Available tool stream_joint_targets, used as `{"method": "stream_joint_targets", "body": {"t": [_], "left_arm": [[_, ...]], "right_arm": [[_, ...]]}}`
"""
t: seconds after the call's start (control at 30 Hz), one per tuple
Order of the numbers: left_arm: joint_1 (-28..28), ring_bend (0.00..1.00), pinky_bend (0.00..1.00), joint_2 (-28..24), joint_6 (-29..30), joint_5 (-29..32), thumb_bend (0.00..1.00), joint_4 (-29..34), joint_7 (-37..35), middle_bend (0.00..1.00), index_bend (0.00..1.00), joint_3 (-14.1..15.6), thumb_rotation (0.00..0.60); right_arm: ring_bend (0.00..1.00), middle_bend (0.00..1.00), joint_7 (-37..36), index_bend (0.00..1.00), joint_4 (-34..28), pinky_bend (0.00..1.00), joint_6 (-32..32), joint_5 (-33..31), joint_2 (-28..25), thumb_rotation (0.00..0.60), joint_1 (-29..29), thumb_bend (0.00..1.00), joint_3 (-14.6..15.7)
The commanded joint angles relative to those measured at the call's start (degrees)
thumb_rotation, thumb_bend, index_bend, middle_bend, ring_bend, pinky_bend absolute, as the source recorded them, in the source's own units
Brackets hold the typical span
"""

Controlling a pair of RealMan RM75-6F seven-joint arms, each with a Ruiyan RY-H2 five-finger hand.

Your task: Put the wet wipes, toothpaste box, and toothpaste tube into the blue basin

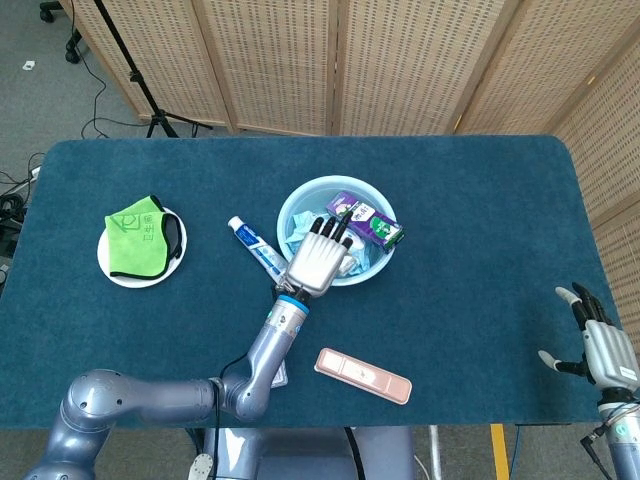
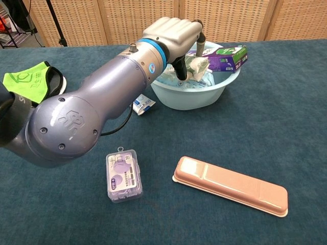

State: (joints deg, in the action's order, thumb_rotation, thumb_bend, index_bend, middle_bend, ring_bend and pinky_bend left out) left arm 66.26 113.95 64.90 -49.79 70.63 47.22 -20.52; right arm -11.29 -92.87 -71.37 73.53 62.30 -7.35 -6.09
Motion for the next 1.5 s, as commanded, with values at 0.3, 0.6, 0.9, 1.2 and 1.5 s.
{"method": "stream_joint_targets", "body": {"t": [0.3, 0.6, 0.9, 1.2, 1.5], "left_arm": [[-1.52, 0.0, 0.08, -2.42, 0.06, 0.4, 0.21, 3.02, 0.37, 0.0, 0.08, -0.06, 0.6], [-4.36, 0.0, 0.06, -7.06, 1.49, 1.74, 0.21, 8.05, 1.35, 0.0, 0.06, 0.31, 0.6], [-12.74, 0.0, 0.03, -20.33, 6.76, -2.14, 0.21, 20.74, -1.46, 0.0, 0.06, 3.87, 0.6], [-25.08, 0.0, 0.01, -36.15, 15.75, -12.87, 0.22, 34.86, -5.22, 0.0, 0.06, 14.46, 0.6], [-35.89, 0.0, 0.01, -44.79, 21.45, -21.31, 0.23, 40.67, -11.31, 0.0, 0.06, 24.21, 0.6]], "right_arm": [[0.0, 0.03, 0.52, 0.13, -0.24, 0.2, -0.12, -0.01, 0.1, 0.6, 0.01, 0.21, 0.0], [0.0, 0.03, 1.59, 0.13, -0.62, 0.2, -0.56, 0.46, 0.18, 0.6, 0.08, 0.21, 0.24], [0.0, 0.03, 4.37, 0.13, -1.6, 0.2, -1.5, 1.44, 0.57, 0.6, 0.14, 0.21, 0.77], [0.0, 0.03, 8.9, 0.13, -3.59, 0.2, -3.64, 3.2, 0.94, 0.6, 0.57, 0.21, 1.6], [0.0, 0.03, 13.56, 0.13, -5.44, 0.2, -6.31, 5.78, 1.73, 0.6, 1.17, 0.21, 2.55]]}}
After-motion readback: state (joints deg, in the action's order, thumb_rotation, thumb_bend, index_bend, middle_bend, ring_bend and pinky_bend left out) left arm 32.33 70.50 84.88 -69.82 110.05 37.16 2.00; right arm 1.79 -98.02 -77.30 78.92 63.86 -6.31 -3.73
